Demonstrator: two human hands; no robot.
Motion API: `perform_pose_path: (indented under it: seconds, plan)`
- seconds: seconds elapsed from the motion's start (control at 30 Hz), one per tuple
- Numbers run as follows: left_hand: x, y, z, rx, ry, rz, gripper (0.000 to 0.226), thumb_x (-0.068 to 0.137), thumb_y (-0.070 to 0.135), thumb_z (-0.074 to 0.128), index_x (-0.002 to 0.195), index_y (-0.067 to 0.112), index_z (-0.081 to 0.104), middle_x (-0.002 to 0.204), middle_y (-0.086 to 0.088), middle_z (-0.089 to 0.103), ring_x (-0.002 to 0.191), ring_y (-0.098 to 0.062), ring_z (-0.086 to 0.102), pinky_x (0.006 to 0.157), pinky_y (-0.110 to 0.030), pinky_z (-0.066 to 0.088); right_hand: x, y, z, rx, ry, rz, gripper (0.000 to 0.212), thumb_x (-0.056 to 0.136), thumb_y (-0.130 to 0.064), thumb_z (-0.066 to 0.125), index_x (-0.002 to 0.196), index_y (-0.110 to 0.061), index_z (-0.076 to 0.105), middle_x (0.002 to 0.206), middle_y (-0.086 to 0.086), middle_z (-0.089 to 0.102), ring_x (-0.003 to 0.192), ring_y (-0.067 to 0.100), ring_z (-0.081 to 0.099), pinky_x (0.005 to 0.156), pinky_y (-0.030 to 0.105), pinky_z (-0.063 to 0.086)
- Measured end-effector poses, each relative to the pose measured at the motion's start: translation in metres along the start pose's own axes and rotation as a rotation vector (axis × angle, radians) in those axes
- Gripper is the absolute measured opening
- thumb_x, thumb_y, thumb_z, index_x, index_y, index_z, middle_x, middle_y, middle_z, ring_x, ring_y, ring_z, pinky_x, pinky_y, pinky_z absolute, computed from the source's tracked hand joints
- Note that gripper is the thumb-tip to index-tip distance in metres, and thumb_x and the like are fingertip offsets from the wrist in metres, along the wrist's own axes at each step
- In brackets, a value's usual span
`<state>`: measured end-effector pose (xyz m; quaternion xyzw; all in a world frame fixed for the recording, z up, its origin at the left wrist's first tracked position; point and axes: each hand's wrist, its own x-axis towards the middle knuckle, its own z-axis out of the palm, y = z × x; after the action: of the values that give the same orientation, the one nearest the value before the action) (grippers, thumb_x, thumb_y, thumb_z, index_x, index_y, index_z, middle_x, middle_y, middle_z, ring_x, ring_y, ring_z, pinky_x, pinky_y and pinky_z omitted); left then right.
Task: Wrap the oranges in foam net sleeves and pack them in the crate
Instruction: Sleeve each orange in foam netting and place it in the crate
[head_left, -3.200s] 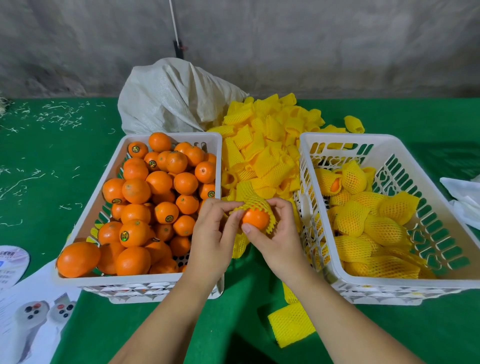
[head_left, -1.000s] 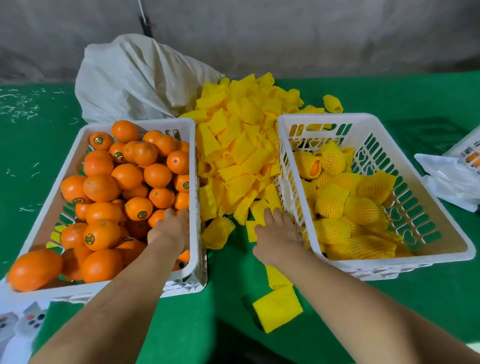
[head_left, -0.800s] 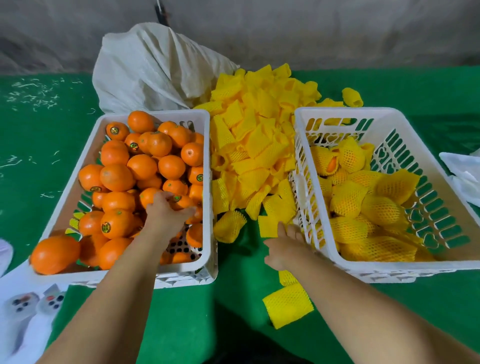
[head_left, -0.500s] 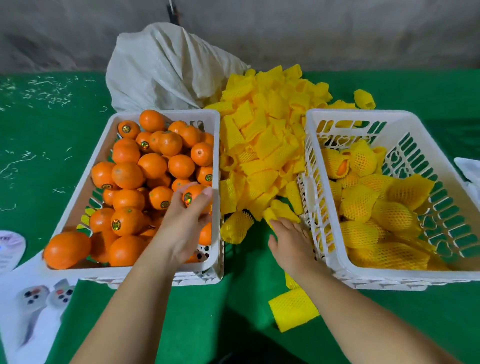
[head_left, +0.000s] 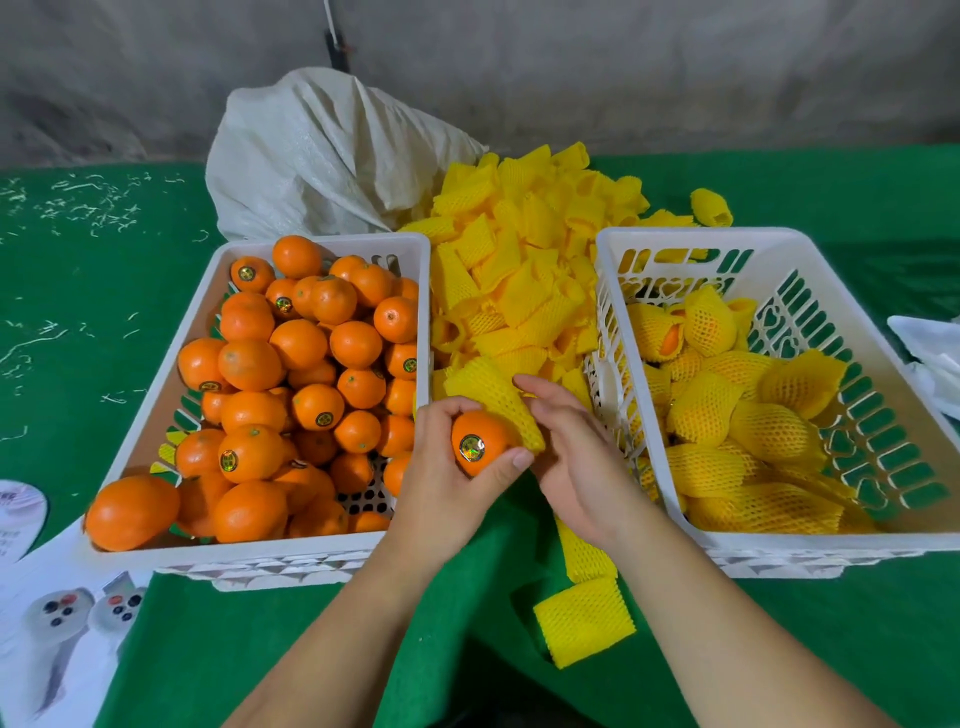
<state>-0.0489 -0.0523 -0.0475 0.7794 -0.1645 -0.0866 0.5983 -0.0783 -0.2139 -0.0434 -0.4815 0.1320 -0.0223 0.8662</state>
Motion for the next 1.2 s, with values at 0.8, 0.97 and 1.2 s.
perform_pose_path:
  seconds: [0.8,0.97,1.2]
  plan:
    - [0.006,0.001,-0.02,-0.085,-0.407,-0.066,0.079,0.078,0.049,0.082,0.149,0.028,0.055,0.163,0.026,0.027,0.143,0.009,0.041,0.112,-0.033,0.05,0.027,0.005,-0.006,-0.975,0.281,-0.416,0.023,0.09,-0.011,0.077,0.098,-0.028,0.062,0.083,-0.015,0.061,0.073,-0.002,0.056,0.065,0.019,0.044]
    - [0.014,-0.006,-0.007,0.008,-0.122,-0.043,0.065,0.087,0.042,0.084,0.144,0.033,0.055,0.149,0.024,0.047,0.135,-0.002,0.052,0.104,-0.028,0.053,0.021,-0.009,-0.013,-1.005,0.194,-0.455,0.013,0.094,-0.013,0.074,0.101,-0.023,0.07,0.101,-0.001,0.064,0.087,0.001,0.06,0.075,0.021,0.048]
    - [0.016,-0.006,0.012,-0.103,0.168,-0.043,0.064,0.081,0.026,0.082,0.125,0.038,0.037,0.118,0.003,0.053,0.093,0.004,0.058,0.077,-0.017,0.05,-0.016,-0.001,-0.004,-1.229,0.085,-0.83,0.014,0.093,-0.006,0.065,0.106,-0.005,0.07,0.109,0.005,0.062,0.102,0.02,0.062,0.088,0.025,0.05]
